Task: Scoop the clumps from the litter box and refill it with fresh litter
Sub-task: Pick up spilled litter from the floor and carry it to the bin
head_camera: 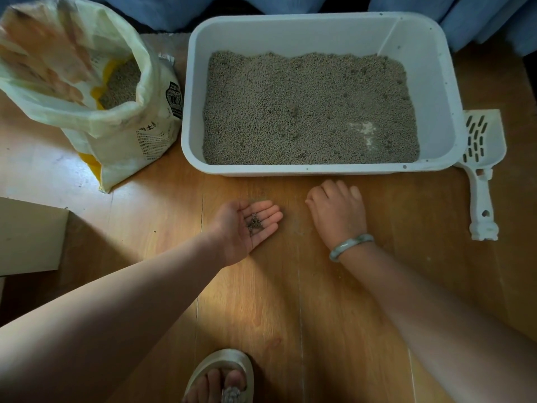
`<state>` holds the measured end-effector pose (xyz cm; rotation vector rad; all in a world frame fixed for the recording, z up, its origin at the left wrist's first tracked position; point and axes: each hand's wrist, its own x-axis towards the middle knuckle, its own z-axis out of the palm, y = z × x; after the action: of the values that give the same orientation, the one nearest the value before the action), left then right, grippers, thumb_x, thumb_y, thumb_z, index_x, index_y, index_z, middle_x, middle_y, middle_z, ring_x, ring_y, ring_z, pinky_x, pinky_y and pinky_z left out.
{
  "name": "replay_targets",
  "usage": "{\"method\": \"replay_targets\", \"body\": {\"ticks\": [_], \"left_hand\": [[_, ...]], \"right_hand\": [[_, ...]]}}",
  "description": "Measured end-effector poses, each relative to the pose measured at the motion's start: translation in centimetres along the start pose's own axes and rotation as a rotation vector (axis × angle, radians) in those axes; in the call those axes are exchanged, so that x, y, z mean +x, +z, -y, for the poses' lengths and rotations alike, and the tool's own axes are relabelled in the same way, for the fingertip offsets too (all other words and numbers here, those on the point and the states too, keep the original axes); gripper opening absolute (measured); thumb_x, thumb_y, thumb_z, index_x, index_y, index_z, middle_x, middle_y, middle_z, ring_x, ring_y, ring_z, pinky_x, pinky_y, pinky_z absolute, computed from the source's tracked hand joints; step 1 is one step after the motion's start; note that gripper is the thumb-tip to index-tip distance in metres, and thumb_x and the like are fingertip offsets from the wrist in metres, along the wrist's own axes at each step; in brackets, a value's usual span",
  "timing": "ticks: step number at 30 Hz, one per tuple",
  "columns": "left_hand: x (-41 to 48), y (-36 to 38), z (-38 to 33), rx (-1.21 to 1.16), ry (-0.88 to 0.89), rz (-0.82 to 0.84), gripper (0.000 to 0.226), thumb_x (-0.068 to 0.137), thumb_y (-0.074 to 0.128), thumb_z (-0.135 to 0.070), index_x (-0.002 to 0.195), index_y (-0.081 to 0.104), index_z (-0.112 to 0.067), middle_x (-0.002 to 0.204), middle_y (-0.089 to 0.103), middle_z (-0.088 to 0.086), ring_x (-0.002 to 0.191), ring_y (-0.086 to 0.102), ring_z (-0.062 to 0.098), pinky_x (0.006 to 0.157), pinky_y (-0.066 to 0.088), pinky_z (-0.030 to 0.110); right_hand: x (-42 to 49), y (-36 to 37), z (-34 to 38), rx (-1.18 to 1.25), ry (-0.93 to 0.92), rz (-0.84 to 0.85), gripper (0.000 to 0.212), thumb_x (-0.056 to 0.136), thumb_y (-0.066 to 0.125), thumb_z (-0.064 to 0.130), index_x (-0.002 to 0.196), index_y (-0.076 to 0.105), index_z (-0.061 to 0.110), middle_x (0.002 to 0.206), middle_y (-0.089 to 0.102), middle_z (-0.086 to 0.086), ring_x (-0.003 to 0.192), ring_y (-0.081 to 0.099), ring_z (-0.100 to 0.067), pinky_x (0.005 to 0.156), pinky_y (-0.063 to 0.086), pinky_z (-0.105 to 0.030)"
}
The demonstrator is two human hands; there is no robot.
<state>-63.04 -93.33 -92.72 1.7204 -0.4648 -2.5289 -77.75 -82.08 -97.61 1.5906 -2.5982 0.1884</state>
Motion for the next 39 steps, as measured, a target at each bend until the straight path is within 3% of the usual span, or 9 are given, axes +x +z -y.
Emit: {"method": "replay_targets", "body": {"ticks": [3,8,15,18,21,24,27,32,39], "left_hand": [[0.0,0.1,0.1,0.01,-0.001,0.008,0.042,0.098,0.029,-0.023,0.103,0.065,-0.002,0.098,0.073,0.014,0.086,0.072,0.022,0.072,0.059,0.031],[-0.1,0.6,0.2,0.018,0.003,0.019,0.043,0.098,0.028,-0.022,0.102,0.065,-0.001,0.096,0.073,0.014,0.082,0.072,0.022,0.071,0.059,0.03],[-0.3,0.6,0.5,0.047,0.01,0.012,0.043,0.099,0.028,-0.024,0.103,0.065,-0.002,0.097,0.073,0.014,0.084,0.072,0.022,0.073,0.059,0.031],[-0.3,0.6,0.7,0.061,0.013,0.009,0.043,0.099,0.027,-0.023,0.103,0.065,-0.002,0.098,0.073,0.014,0.085,0.072,0.022,0.074,0.058,0.032],[-0.3,0.6,0.9,0.072,0.007,0.02,0.043,0.098,0.028,-0.023,0.102,0.065,-0.002,0.095,0.073,0.013,0.082,0.072,0.021,0.07,0.058,0.03],[-0.4,0.9,1.7,0.132,0.01,0.022,0.037,0.097,0.031,-0.023,0.085,0.062,-0.007,0.065,0.066,0.005,0.057,0.065,0.015,0.052,0.055,0.023],[-0.7,1.0,2.5,0.185,0.022,0.031,0.037,0.096,0.031,-0.021,0.068,0.053,-0.012,0.045,0.053,-0.002,0.038,0.052,0.009,0.039,0.044,0.017],[-0.9,0.4,3.1,0.182,0.017,0.078,0.036,0.095,0.031,-0.019,0.067,0.052,-0.012,0.047,0.052,-0.002,0.038,0.052,0.009,0.039,0.044,0.017],[-1.5,1.2,3.3,0.157,0.003,0.116,0.04,0.097,0.028,-0.021,0.082,0.061,-0.006,0.06,0.063,0.005,0.048,0.06,0.012,0.045,0.05,0.02]], "right_hand": [[0.2,0.2,0.2,-0.086,-0.024,0.024,0.008,0.078,0.067,0.019,0.075,0.062,0.014,0.074,0.059,-0.005,0.07,0.055,-0.026,0.064,0.036,-0.035],[0.3,0.3,0.3,-0.16,-0.011,0.032,0.012,0.078,0.064,0.021,0.073,0.06,0.011,0.071,0.058,-0.007,0.067,0.054,-0.027,0.065,0.024,-0.034],[0.4,0.3,0.0,-0.201,-0.086,0.019,0.015,0.076,0.068,0.022,0.071,0.059,0.011,0.068,0.057,-0.007,0.064,0.053,-0.026,0.064,0.025,-0.035],[0.3,0.0,0.4,-0.099,-0.024,0.009,0.014,0.078,0.063,0.023,0.072,0.059,0.011,0.07,0.057,-0.008,0.064,0.055,-0.027,0.062,0.039,-0.034],[-0.2,-1.8,2.6,0.178,0.015,-0.029,0.014,0.084,0.055,0.023,0.076,0.059,0.012,0.075,0.059,-0.008,0.068,0.056,-0.028,0.063,0.043,-0.035],[-1.6,-3.6,6.0,0.208,-0.048,-0.038,0.029,0.089,0.035,0.03,0.076,0.058,0.016,0.075,0.057,-0.002,0.069,0.053,-0.022,0.063,0.038,-0.033],[-3.0,-3.5,7.6,0.2,-0.013,0.005,0.034,0.086,0.034,0.035,0.075,0.059,0.017,0.074,0.058,-0.001,0.069,0.055,-0.022,0.066,0.029,-0.032],[-4.5,-4.3,7.4,0.199,0.009,0.067,0.036,0.088,0.035,0.039,0.074,0.061,0.02,0.074,0.058,0.003,0.071,0.054,-0.019,0.066,0.033,-0.031],[-5.8,-5.5,5.4,0.45,-0.02,-0.06,0.019,0.087,0.05,0.027,0.084,0.066,0.019,0.087,0.062,0.003,0.078,0.054,-0.016,0.069,0.03,-0.028]]}}
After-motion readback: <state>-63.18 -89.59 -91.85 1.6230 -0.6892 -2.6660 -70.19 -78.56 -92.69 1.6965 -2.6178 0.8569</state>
